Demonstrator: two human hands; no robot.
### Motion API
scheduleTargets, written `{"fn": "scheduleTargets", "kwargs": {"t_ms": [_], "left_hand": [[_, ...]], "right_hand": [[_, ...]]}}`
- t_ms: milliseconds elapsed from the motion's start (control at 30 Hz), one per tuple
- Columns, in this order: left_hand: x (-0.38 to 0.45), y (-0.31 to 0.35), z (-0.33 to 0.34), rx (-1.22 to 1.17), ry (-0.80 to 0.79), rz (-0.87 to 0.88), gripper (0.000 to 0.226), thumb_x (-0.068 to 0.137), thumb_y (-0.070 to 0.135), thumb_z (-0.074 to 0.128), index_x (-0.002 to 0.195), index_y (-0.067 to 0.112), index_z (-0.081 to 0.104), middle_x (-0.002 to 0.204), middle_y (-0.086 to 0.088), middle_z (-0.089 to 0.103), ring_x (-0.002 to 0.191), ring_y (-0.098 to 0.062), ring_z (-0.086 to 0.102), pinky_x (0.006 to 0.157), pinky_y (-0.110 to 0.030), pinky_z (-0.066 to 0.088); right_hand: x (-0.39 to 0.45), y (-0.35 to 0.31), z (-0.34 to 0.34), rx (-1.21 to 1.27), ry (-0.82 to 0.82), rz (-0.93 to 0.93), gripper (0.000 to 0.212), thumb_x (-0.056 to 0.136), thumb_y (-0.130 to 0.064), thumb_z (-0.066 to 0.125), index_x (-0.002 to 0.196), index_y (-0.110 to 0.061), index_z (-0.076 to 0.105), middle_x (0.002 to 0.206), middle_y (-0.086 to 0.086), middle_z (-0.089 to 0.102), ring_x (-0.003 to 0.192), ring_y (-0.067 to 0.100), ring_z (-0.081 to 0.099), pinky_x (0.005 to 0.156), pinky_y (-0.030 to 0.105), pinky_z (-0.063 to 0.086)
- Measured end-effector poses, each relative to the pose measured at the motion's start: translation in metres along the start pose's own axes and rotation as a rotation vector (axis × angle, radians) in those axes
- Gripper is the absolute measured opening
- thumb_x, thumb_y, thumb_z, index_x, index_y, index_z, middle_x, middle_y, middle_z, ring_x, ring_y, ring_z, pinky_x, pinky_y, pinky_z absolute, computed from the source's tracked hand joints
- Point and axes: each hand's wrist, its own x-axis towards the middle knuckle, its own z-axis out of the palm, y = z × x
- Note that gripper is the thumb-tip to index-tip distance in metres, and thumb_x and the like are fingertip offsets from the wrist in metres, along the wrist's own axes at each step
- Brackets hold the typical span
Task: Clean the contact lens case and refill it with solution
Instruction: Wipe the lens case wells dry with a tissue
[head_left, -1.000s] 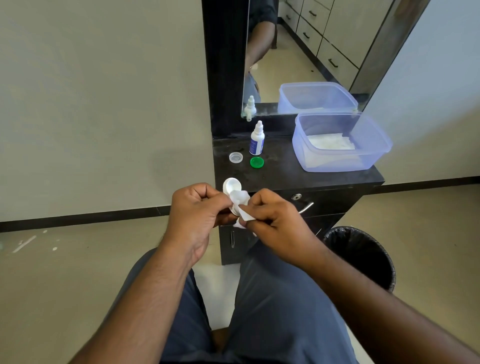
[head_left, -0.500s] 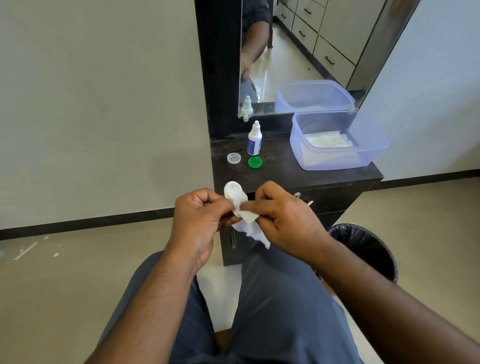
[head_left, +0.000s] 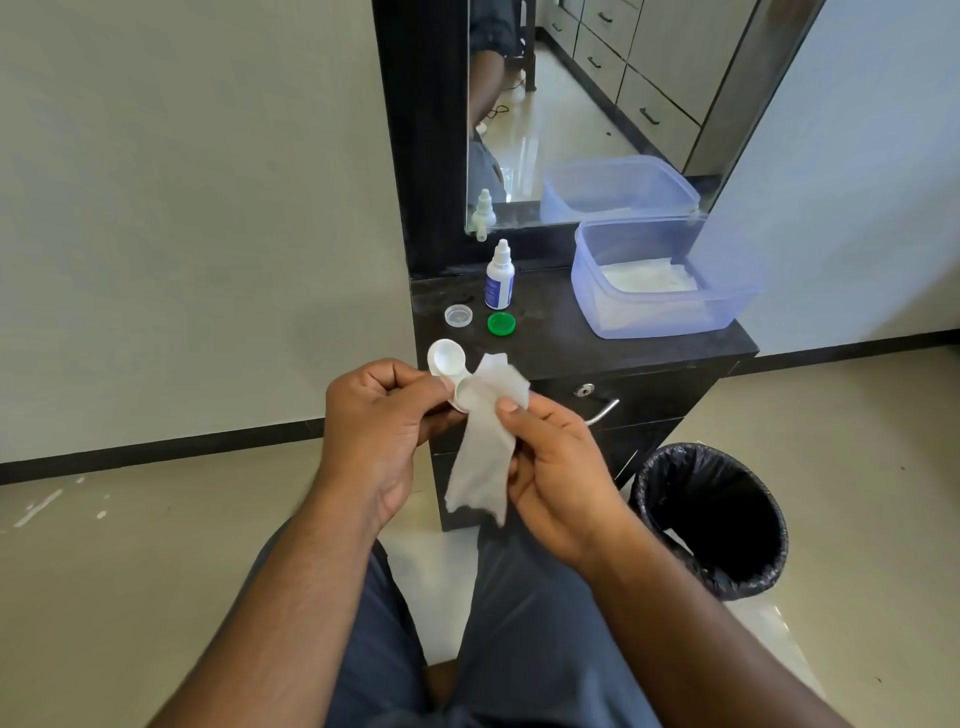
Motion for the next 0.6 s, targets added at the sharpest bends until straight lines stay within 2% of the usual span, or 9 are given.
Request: {"fn": "scheduleTargets", "kwargs": {"t_ms": [100, 200, 300, 367, 433, 533, 600], "left_hand": [[0.000, 0.000, -0.002, -0.019, 0.020, -0.017, 0.024, 0.077, -0.011, 0.069, 0.059, -0.002, 0.056, 0.062, -0.013, 0.063, 0.066, -0.028, 0.069, 0.059, -0.032, 0.058], [-0.001, 0.000, -0.004, -0.050, 0.012, -0.045, 0.024, 0.078, -0.012, 0.067, 0.060, -0.003, 0.054, 0.065, -0.016, 0.063, 0.067, -0.029, 0.070, 0.058, -0.030, 0.058], [-0.003, 0.001, -0.004, -0.051, -0.005, -0.082, 0.025, 0.078, -0.012, 0.067, 0.060, -0.001, 0.054, 0.070, -0.016, 0.066, 0.071, -0.030, 0.071, 0.058, -0.032, 0.059], [-0.004, 0.001, -0.003, -0.050, -0.025, -0.103, 0.028, 0.077, -0.012, 0.068, 0.057, 0.001, 0.055, 0.072, -0.018, 0.065, 0.069, -0.030, 0.070, 0.059, -0.032, 0.059], [-0.005, 0.002, -0.003, -0.022, -0.035, -0.099, 0.031, 0.078, -0.011, 0.067, 0.054, 0.004, 0.055, 0.068, -0.017, 0.063, 0.063, -0.027, 0.070, 0.058, -0.031, 0.058], [-0.006, 0.006, -0.005, 0.051, -0.032, -0.090, 0.024, 0.078, -0.010, 0.067, 0.059, 0.001, 0.056, 0.071, -0.021, 0.065, 0.066, -0.029, 0.071, 0.055, -0.029, 0.057], [-0.006, 0.007, -0.006, 0.086, -0.034, -0.091, 0.017, 0.078, -0.010, 0.067, 0.066, -0.004, 0.057, 0.070, -0.019, 0.068, 0.066, -0.029, 0.073, 0.054, -0.029, 0.057]], "right_hand": [[0.000, -0.006, -0.004, 0.233, 0.023, -0.017, 0.025, 0.089, -0.015, 0.049, 0.105, -0.009, 0.068, 0.098, 0.014, 0.071, 0.089, 0.022, 0.068, 0.083, 0.036, 0.056], [0.006, -0.013, -0.015, 0.197, 0.096, -0.130, 0.027, 0.082, -0.016, 0.056, 0.106, -0.011, 0.067, 0.101, 0.009, 0.071, 0.097, 0.021, 0.067, 0.086, 0.037, 0.055], [0.009, -0.013, -0.017, -0.248, 0.131, -0.382, 0.020, 0.085, -0.009, 0.063, 0.096, -0.022, 0.074, 0.106, 0.001, 0.065, 0.101, 0.015, 0.060, 0.084, 0.030, 0.050], [0.010, -0.008, -0.021, -0.734, 0.079, -0.602, 0.023, 0.086, -0.011, 0.065, 0.101, -0.026, 0.073, 0.116, 0.001, 0.057, 0.107, 0.017, 0.056, 0.087, 0.028, 0.047], [0.014, -0.002, -0.025, -1.170, -0.018, -0.732, 0.028, 0.085, -0.014, 0.065, 0.108, -0.027, 0.071, 0.123, 0.001, 0.052, 0.112, 0.021, 0.049, 0.089, 0.034, 0.047], [0.018, 0.001, -0.030, -1.492, -0.100, -0.833, 0.030, 0.086, -0.016, 0.062, 0.114, -0.023, 0.069, 0.123, 0.005, 0.056, 0.110, 0.024, 0.049, 0.082, 0.044, 0.050], [0.019, -0.003, -0.033, -1.636, -0.109, -0.934, 0.031, 0.089, -0.026, 0.053, 0.116, -0.023, 0.068, 0.119, 0.008, 0.059, 0.104, 0.029, 0.054, 0.075, 0.045, 0.050]]}}
